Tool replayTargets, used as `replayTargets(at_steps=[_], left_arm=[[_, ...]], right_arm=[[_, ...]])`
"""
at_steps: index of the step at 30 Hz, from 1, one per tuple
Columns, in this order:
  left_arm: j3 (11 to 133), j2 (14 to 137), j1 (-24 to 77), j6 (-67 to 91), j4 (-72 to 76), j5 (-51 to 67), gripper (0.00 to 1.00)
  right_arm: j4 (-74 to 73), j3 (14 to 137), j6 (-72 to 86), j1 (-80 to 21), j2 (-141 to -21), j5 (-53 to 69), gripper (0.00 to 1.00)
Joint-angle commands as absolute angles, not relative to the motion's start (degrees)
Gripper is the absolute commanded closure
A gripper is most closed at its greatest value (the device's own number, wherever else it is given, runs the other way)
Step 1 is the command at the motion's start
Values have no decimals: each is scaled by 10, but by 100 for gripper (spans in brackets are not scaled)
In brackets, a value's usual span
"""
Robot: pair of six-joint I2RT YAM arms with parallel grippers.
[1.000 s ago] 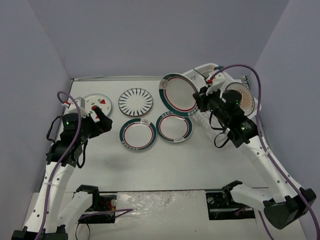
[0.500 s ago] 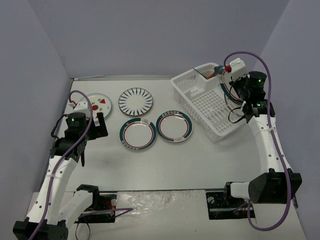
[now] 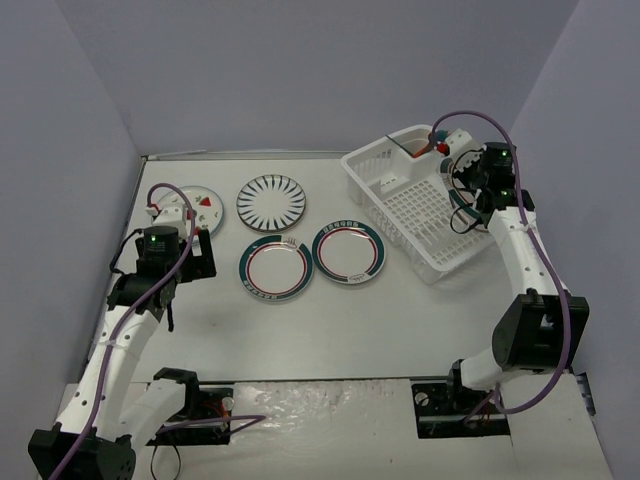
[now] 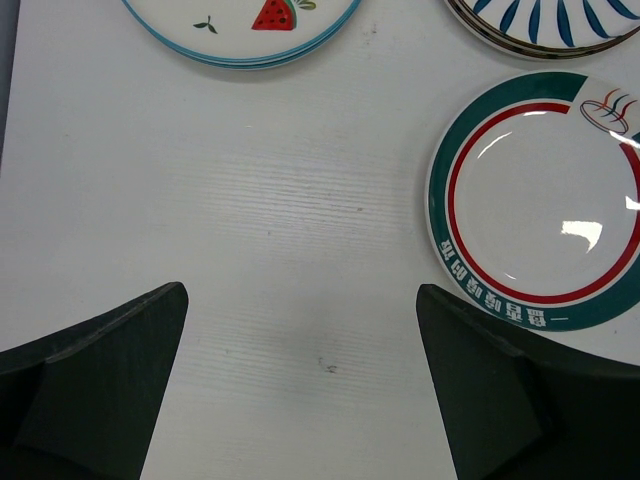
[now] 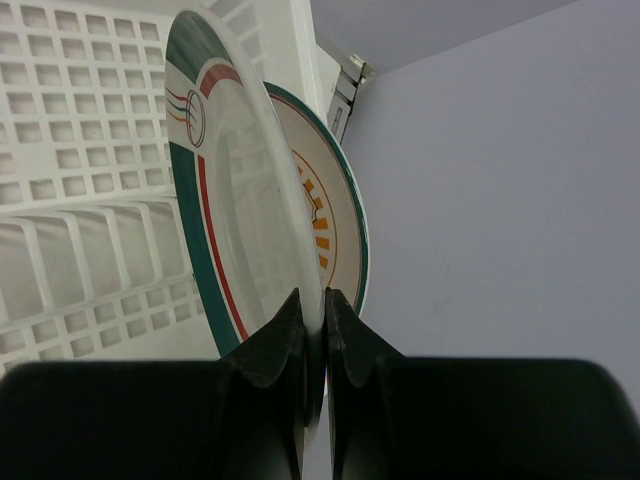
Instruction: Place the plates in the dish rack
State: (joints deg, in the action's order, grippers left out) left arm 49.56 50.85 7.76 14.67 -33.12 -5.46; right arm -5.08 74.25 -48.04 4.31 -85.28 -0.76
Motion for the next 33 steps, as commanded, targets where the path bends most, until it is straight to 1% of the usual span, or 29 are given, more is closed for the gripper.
replayTargets(at_steps=[1,19,21,23,25,27,31,33], left_arm=[[513,512,83,134,-306,-73,3],[511,506,84,132,-307,-72,3],[511,507,84,133,-308,-73,3],[510,507,84,133,-305,-68,3],[509,509,84,135,-305,-63,3],[509,509,85,136,-307,-62,3],[508,510,85,139,-307,-61,3],[508,510,86,141,-307,-58,3]], right_arm=[[33,748,-489,57,-855,-28,100],[80,706,-444,74,-898,19,100],[84,703,-434,76,-904,26,98],[87,703,-421,79,-910,34,90],[88,703,-406,82,-911,39,79],[88,705,-399,83,-909,37,71],[88,703,-383,85,-893,28,59],[90,702,-365,86,-877,30,48]])
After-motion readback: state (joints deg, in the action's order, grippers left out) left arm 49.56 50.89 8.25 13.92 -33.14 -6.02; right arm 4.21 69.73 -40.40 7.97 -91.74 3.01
